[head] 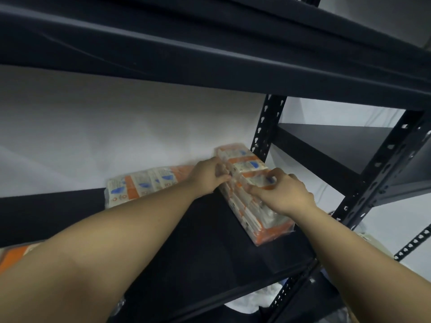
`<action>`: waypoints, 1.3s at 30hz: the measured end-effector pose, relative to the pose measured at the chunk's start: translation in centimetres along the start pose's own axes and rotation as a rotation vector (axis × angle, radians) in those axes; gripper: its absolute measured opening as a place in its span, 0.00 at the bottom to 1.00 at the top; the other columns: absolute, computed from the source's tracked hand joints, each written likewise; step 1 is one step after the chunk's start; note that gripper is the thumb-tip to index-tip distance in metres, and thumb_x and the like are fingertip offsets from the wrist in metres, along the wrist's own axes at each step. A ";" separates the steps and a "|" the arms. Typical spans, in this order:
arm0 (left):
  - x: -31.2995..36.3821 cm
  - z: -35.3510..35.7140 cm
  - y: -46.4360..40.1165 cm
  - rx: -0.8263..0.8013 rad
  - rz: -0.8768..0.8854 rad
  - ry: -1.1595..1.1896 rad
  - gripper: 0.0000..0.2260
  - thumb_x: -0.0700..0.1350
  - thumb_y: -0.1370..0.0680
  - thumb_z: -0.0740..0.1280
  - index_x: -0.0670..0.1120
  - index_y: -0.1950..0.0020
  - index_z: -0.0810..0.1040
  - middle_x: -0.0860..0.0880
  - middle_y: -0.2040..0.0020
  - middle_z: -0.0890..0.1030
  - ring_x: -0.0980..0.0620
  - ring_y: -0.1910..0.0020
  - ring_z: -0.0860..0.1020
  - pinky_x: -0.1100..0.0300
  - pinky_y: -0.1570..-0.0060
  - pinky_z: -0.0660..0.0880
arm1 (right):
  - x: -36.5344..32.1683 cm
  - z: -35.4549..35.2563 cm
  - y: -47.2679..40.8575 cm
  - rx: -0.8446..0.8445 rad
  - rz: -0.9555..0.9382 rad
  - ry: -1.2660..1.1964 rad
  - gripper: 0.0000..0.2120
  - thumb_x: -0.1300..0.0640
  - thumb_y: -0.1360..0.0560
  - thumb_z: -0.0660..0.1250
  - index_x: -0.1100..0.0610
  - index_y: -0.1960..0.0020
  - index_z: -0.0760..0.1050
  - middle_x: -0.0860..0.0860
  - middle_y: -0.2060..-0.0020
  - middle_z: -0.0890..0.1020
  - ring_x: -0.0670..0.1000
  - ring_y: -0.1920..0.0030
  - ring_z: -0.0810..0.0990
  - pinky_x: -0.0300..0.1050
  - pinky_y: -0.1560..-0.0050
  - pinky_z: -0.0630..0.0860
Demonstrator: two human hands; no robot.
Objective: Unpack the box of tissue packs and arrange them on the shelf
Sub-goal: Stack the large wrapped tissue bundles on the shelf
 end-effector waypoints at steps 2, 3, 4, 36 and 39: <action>0.1 -0.1 0.4 0.007 0.017 -0.018 0.20 0.52 0.22 0.74 0.47 0.32 0.78 0.49 0.37 0.82 0.49 0.39 0.80 0.56 0.41 0.76 | -0.4 -0.1 -0.4 -0.009 -0.031 -0.010 0.50 0.14 0.43 0.59 0.41 0.29 0.68 0.49 0.37 0.75 0.58 0.38 0.77 0.61 0.35 0.74; 0.1 0.0 0.6 0.001 0.015 -0.029 0.22 0.54 0.22 0.74 0.47 0.31 0.78 0.49 0.38 0.82 0.49 0.40 0.80 0.55 0.41 0.77 | -0.6 -0.1 -0.7 -0.014 -0.047 -0.013 0.50 0.14 0.42 0.59 0.41 0.29 0.69 0.49 0.37 0.76 0.57 0.38 0.77 0.60 0.35 0.75; 0.1 0.0 0.8 -0.011 0.011 -0.039 0.23 0.55 0.22 0.74 0.47 0.30 0.78 0.50 0.38 0.82 0.50 0.40 0.80 0.54 0.40 0.77 | -0.9 -0.2 -1.0 -0.018 -0.065 -0.008 0.49 0.14 0.42 0.60 0.42 0.29 0.69 0.50 0.37 0.77 0.57 0.38 0.78 0.59 0.36 0.76; 0.8 1.2 2.7 -0.108 0.025 -0.078 0.25 0.60 0.20 0.70 0.55 0.25 0.74 0.52 0.30 0.79 0.52 0.32 0.77 0.62 0.40 0.68 | -2.4 -0.5 -5.2 -0.093 -0.169 -0.170 0.38 0.30 0.25 0.66 0.50 0.22 0.66 0.50 0.38 0.81 0.49 0.53 0.78 0.40 0.60 0.69; 0.9 1.1 3.0 -0.071 -0.004 -0.098 0.25 0.63 0.22 0.70 0.54 0.28 0.76 0.53 0.32 0.81 0.51 0.34 0.78 0.58 0.38 0.72 | -2.0 -1.6 -3.7 -0.064 -0.180 -0.185 0.35 0.34 0.25 0.70 0.50 0.24 0.67 0.47 0.44 0.80 0.49 0.50 0.78 0.45 0.53 0.73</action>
Point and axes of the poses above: each hand's wrist, its own y-axis away from the middle knuckle, its own z-axis out of the palm, x = y × z, the point moved 7 cm from there along -y, towards the middle knuckle
